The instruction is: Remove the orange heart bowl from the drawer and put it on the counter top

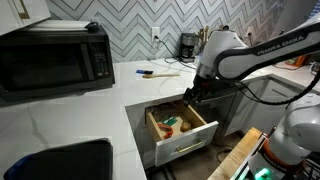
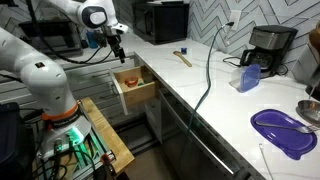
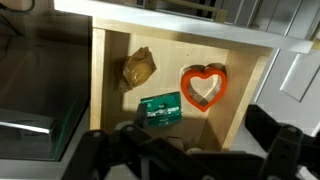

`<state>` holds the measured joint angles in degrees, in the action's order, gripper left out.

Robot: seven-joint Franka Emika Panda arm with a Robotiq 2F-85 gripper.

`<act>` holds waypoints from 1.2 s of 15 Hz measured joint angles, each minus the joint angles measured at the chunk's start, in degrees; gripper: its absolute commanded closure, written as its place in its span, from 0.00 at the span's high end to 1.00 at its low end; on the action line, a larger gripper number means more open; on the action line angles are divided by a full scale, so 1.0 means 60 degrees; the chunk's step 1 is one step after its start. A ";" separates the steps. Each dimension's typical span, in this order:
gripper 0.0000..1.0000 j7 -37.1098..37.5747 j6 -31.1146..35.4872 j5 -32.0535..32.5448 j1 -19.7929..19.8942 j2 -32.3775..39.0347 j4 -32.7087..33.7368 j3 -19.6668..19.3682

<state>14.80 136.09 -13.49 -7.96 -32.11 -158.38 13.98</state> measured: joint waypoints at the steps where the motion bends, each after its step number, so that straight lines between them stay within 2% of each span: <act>1: 1.00 0.0107 0.0410 -0.0002 -0.0093 0.0459 0.0001 0.0095; 6: 1.00 0.0767 0.2472 0.0146 -0.0343 0.2587 0.0008 0.0553; 7: 1.00 0.0824 0.2612 0.0171 -0.0356 0.2846 0.0039 0.0570; 15: 1.00 0.0825 0.2602 0.0195 -0.0340 0.2809 0.0157 0.0476; 18: 1.00 0.0666 0.2608 0.0223 -0.0322 0.3215 0.0229 0.0329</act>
<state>18.80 151.73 -12.15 -9.89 -12.82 -157.01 15.96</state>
